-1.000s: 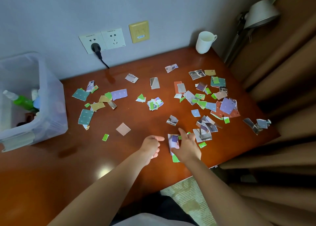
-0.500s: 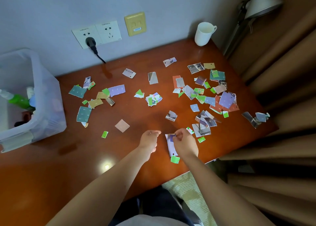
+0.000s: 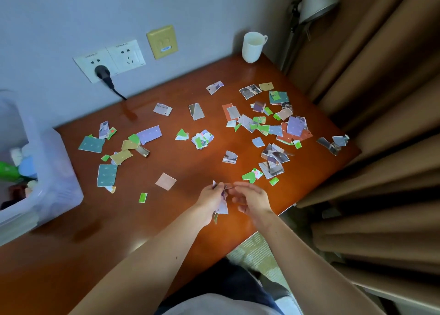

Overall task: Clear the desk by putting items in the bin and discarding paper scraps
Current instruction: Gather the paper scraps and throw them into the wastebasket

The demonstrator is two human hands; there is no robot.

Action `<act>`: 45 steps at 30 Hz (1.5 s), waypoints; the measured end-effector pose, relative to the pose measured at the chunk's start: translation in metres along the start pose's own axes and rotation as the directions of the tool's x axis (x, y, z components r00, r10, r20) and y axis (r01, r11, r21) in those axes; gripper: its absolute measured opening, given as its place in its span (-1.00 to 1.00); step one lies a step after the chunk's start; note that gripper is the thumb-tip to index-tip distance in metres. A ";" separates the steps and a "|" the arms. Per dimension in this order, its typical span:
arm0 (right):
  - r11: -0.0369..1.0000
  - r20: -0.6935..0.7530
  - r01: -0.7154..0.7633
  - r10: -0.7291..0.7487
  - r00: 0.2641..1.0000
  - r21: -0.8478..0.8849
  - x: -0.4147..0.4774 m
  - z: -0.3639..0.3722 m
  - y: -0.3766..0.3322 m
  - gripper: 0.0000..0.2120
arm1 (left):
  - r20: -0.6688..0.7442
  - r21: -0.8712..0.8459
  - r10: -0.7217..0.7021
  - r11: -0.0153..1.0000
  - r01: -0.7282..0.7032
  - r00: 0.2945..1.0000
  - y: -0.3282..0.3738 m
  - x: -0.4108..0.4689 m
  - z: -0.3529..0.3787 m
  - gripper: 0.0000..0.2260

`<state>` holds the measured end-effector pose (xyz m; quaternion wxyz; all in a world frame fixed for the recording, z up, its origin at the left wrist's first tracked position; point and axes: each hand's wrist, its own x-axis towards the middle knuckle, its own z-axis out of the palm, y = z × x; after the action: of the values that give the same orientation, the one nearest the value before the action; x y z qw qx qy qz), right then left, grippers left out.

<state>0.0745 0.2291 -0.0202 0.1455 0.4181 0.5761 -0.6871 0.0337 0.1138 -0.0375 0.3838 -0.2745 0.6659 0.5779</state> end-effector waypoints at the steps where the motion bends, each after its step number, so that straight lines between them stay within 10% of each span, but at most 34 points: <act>1: 1.000 -0.030 -0.020 0.019 0.999 -0.023 0.000 0.000 0.002 -0.86 | 0.004 -0.034 -0.001 0.999 0.001 1.000 -0.002 0.000 -0.003 -0.77; 8: 0.936 0.297 -0.340 0.352 0.887 -0.093 -0.015 0.011 0.017 -0.77 | 0.064 -0.274 -0.015 0.961 0.032 0.998 -0.004 0.000 -0.017 -0.75; 15: 0.980 0.041 -0.115 0.123 0.992 -0.163 -0.011 0.012 0.016 -0.80 | 0.107 -0.331 0.046 0.944 -0.008 0.993 0.003 0.000 -0.019 -0.76; 21: 0.880 -0.140 0.078 -0.161 0.977 -0.468 0.007 -0.013 0.006 -0.84 | 0.141 0.065 0.217 0.972 -0.228 0.966 0.006 0.007 -0.001 -0.78; 28: 0.649 -0.090 0.193 -0.376 0.922 -0.736 0.040 -0.050 -0.027 -0.71 | 0.145 0.486 0.492 0.720 -0.495 0.858 0.018 0.025 0.043 -0.76; 37: 0.370 0.197 0.330 -0.355 0.914 -0.868 0.084 -0.077 -0.052 -0.66 | -0.009 0.825 0.536 0.481 -0.297 0.844 0.024 0.047 0.073 -0.66; 45: 0.076 0.431 0.470 -0.292 0.854 -0.879 0.102 -0.077 -0.061 -0.64 | -0.110 0.810 0.480 0.551 -0.202 0.870 0.024 0.048 0.080 -0.84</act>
<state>0.0018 0.3459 -0.0541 0.2301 0.0150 0.9506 -0.2078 0.0034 0.2004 -0.0667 0.2291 -0.0344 0.9415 0.2447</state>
